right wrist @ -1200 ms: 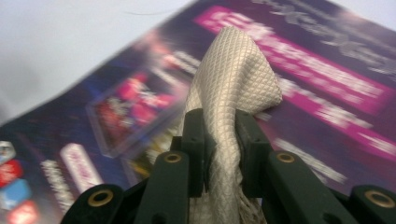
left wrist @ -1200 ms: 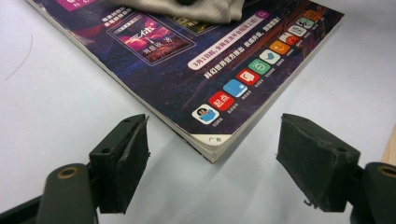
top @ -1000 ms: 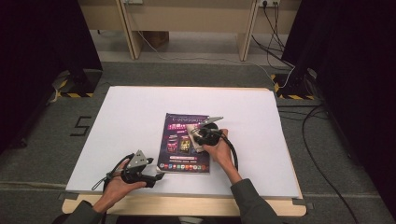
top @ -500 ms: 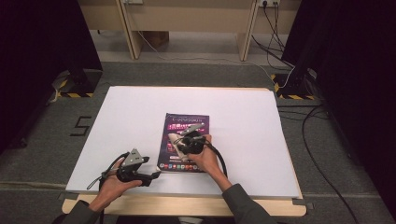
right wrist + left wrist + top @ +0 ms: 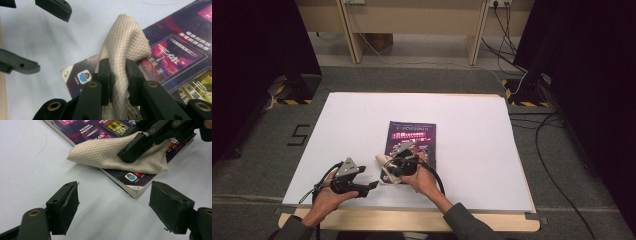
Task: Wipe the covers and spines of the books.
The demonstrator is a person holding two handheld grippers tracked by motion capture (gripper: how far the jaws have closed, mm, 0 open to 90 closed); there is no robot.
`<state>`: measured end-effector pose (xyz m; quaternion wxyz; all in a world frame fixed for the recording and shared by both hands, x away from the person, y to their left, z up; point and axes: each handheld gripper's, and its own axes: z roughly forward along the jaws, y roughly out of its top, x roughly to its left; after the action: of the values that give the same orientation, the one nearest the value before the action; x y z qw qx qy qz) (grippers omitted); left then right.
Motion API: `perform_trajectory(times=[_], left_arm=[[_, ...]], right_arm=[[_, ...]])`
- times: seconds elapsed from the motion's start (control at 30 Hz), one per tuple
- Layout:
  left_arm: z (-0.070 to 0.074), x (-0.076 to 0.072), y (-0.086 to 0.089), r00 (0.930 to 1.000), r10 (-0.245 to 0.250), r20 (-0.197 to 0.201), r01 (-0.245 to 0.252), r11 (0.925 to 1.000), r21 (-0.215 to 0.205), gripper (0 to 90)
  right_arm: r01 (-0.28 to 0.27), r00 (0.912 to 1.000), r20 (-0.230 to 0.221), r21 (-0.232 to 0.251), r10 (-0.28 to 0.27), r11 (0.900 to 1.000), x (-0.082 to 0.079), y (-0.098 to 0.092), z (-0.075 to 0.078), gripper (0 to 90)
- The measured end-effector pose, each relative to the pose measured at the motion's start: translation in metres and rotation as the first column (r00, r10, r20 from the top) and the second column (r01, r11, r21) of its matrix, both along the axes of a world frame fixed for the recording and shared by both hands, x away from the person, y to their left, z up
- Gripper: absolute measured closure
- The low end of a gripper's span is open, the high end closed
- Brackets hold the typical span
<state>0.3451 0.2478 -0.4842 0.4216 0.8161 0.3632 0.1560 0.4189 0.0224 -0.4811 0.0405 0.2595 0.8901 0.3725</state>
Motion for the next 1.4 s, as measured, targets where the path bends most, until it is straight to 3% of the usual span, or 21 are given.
perform_trajectory(times=[0.27, 0.53, 0.63, 0.83, 1.13, 1.4], left_arm=[[0.003, 0.003, 0.008, 0.9959, 0.088, 0.019, -0.088, 0.996, -0.012, 23.3], [0.005, 0.004, 0.012, 0.9883, 0.147, 0.04, -0.146, 0.9887, -0.032, 23.4], [0.006, 0.004, 0.014, 0.9866, 0.155, 0.051, -0.153, 0.9877, -0.033, 23.4], [0.005, 0.004, 0.014, 0.9872, 0.153, 0.047, -0.151, 0.9876, -0.044, 23.4], [0.005, 0.004, 0.012, 0.9875, 0.151, 0.047, -0.149, 0.988, -0.043, 23.4], [0.006, 0.005, 0.013, 0.9834, 0.172, 0.058, -0.169, 0.9844, -0.049, 23.4]], right_arm=[[0.021, 0.9997, 0.015, -0.01, -0.021, 1.0, -0.002, -0.009, 0.001, 77.2], [-0.052, 0.9986, -0.004, 0.007, 0.052, 0.999, -0.021, 0.008, -0.001, 77.2], [-0.075, 0.9972, 0.002, -0.006, 0.075, 0.997, -0.026, 0.013, 0.0, 77.2], [-0.069, 0.9975, -0.017, 0.01, 0.069, 0.998, -0.023, 0.009, 0.0, 76.9], [-0.01, 0.9992, -0.039, 0.027, 0.011, 1.0, -0.018, -0.014, -0.001, 76.9], [-0.052, 0.9984, -0.02, 0.021, 0.052, 0.998, -0.027, 0.005, -0.002, 77.1]])
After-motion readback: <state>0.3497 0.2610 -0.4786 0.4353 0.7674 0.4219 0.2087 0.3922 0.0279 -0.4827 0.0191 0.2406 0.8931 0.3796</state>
